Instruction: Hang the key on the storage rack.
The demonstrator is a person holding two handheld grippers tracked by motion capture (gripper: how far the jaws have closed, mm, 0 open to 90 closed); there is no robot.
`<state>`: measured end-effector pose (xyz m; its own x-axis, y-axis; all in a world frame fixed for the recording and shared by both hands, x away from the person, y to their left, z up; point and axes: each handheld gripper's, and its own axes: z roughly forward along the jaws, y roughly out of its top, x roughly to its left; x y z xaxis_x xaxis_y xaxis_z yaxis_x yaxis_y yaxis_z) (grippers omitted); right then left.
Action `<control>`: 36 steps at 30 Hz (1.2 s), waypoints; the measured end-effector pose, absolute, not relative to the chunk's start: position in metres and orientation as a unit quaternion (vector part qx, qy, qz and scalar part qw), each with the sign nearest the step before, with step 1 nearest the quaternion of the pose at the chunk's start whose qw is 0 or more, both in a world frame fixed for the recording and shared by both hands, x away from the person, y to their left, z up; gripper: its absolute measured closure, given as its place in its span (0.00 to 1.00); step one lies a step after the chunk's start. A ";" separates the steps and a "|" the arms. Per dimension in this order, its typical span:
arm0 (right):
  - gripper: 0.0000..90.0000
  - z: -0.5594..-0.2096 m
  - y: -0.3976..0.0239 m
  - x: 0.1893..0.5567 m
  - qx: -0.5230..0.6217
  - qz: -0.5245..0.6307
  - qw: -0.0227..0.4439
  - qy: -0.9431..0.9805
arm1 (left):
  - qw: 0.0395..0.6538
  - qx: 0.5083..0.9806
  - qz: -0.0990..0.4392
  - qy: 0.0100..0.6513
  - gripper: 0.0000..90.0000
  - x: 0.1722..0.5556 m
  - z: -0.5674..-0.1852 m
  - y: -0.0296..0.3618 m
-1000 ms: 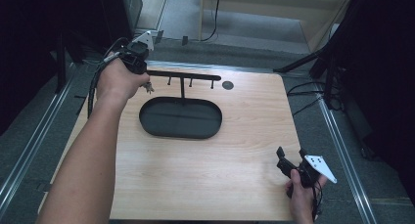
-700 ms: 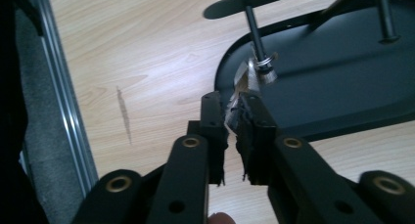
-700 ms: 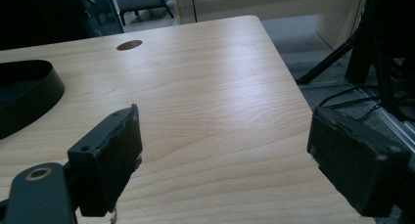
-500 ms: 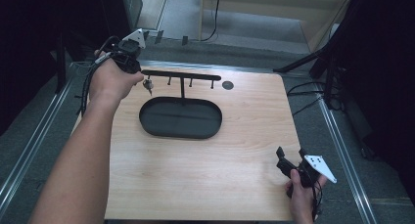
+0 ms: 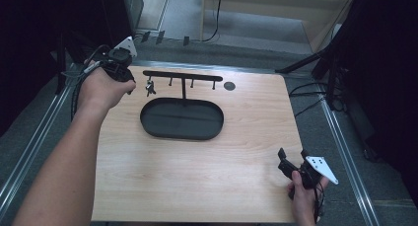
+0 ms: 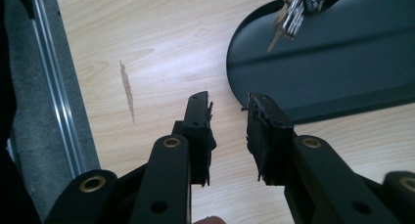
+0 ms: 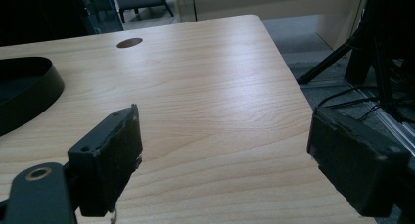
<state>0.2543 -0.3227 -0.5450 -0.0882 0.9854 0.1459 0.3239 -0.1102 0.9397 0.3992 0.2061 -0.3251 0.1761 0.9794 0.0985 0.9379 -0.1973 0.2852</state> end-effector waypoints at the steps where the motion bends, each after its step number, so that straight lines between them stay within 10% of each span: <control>1: 0.14 -0.545 -0.323 0.254 0.577 0.471 0.351 0.568 | 0.079 0.763 0.127 0.629 0.79 0.398 -0.327 0.208; 19: 0.14 -0.545 -0.322 0.254 0.578 0.469 0.352 0.567 | 0.080 0.766 0.106 0.629 0.64 0.371 -0.358 0.232; 36: 0.14 -0.545 -0.322 0.254 0.577 0.469 0.355 0.566 | 0.090 0.729 0.087 0.672 0.05 0.328 -0.430 0.264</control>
<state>0.2538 -0.3221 -0.5450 -0.0816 0.9869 0.1390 0.3207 -0.1061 0.9412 0.3275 0.2639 -0.4297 0.0805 0.9967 0.0063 0.9654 -0.0795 0.2484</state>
